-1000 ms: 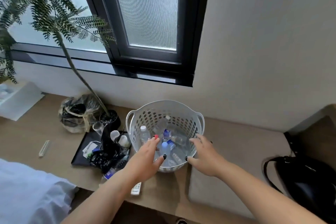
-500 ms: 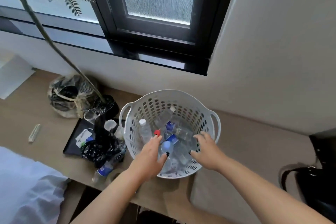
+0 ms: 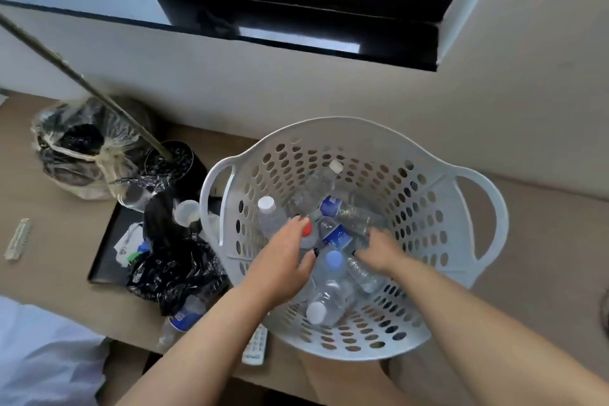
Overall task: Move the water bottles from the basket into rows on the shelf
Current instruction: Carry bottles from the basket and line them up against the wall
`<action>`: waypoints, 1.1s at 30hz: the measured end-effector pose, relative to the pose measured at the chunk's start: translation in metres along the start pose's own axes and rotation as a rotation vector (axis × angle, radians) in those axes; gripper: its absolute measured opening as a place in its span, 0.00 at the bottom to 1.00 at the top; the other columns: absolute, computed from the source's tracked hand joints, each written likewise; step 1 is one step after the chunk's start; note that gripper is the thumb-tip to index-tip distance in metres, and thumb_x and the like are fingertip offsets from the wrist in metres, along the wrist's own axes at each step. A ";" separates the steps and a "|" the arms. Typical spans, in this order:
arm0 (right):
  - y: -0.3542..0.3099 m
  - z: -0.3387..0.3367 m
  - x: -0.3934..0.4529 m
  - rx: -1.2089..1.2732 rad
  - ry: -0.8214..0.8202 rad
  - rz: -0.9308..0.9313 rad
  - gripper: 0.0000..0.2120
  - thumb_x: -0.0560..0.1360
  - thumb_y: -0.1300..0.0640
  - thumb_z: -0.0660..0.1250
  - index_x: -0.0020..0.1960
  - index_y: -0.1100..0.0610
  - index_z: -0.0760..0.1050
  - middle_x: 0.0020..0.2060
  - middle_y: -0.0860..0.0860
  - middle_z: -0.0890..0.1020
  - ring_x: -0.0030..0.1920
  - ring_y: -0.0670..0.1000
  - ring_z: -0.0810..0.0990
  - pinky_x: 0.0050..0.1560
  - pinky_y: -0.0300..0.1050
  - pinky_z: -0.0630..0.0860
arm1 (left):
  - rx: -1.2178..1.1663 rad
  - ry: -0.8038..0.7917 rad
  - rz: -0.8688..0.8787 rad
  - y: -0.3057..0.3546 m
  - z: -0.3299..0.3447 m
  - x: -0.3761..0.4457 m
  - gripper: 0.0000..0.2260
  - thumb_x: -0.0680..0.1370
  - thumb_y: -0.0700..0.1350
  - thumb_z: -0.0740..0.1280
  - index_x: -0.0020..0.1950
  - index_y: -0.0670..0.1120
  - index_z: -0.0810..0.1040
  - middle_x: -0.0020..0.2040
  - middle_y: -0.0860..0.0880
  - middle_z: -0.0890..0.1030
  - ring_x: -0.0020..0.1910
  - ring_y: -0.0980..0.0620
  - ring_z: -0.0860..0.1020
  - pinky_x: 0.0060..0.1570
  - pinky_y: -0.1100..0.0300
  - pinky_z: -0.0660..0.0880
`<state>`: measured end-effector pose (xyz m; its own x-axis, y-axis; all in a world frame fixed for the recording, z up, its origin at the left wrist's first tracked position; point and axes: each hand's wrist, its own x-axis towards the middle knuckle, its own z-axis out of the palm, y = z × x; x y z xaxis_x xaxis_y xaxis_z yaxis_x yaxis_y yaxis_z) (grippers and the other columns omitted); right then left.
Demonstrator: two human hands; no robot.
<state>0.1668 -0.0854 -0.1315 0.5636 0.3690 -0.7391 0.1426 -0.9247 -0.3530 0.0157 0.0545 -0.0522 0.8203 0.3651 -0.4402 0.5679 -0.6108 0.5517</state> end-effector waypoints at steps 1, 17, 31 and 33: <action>0.000 0.005 0.010 0.005 0.001 0.009 0.25 0.74 0.58 0.66 0.69 0.63 0.67 0.67 0.60 0.70 0.61 0.59 0.75 0.61 0.48 0.73 | -0.022 0.002 -0.002 -0.002 0.000 0.006 0.27 0.81 0.50 0.60 0.78 0.50 0.55 0.78 0.54 0.58 0.76 0.57 0.57 0.68 0.66 0.52; 0.013 0.062 0.072 0.053 0.023 0.058 0.20 0.72 0.56 0.71 0.62 0.55 0.71 0.58 0.55 0.78 0.56 0.57 0.78 0.54 0.46 0.74 | -0.238 0.138 -0.028 -0.013 0.011 0.018 0.26 0.80 0.48 0.62 0.77 0.55 0.58 0.74 0.58 0.65 0.73 0.59 0.62 0.70 0.63 0.59; -0.003 0.008 -0.018 0.301 0.192 0.046 0.21 0.75 0.62 0.68 0.66 0.61 0.68 0.57 0.58 0.78 0.51 0.54 0.76 0.48 0.42 0.67 | -0.530 0.123 -0.280 0.011 0.000 -0.001 0.24 0.79 0.42 0.65 0.74 0.50 0.64 0.65 0.54 0.75 0.64 0.58 0.71 0.69 0.54 0.68; -0.011 -0.011 -0.043 0.366 0.195 -0.047 0.22 0.75 0.63 0.68 0.68 0.58 0.68 0.57 0.53 0.77 0.54 0.51 0.75 0.52 0.41 0.67 | -0.579 0.123 -0.295 0.020 -0.002 -0.002 0.22 0.79 0.42 0.65 0.71 0.51 0.65 0.64 0.54 0.76 0.62 0.58 0.72 0.65 0.57 0.70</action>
<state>0.1501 -0.0925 -0.0899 0.7116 0.3529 -0.6075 -0.1071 -0.8001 -0.5902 0.0250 0.0428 -0.0390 0.6068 0.5581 -0.5659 0.6865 -0.0092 0.7271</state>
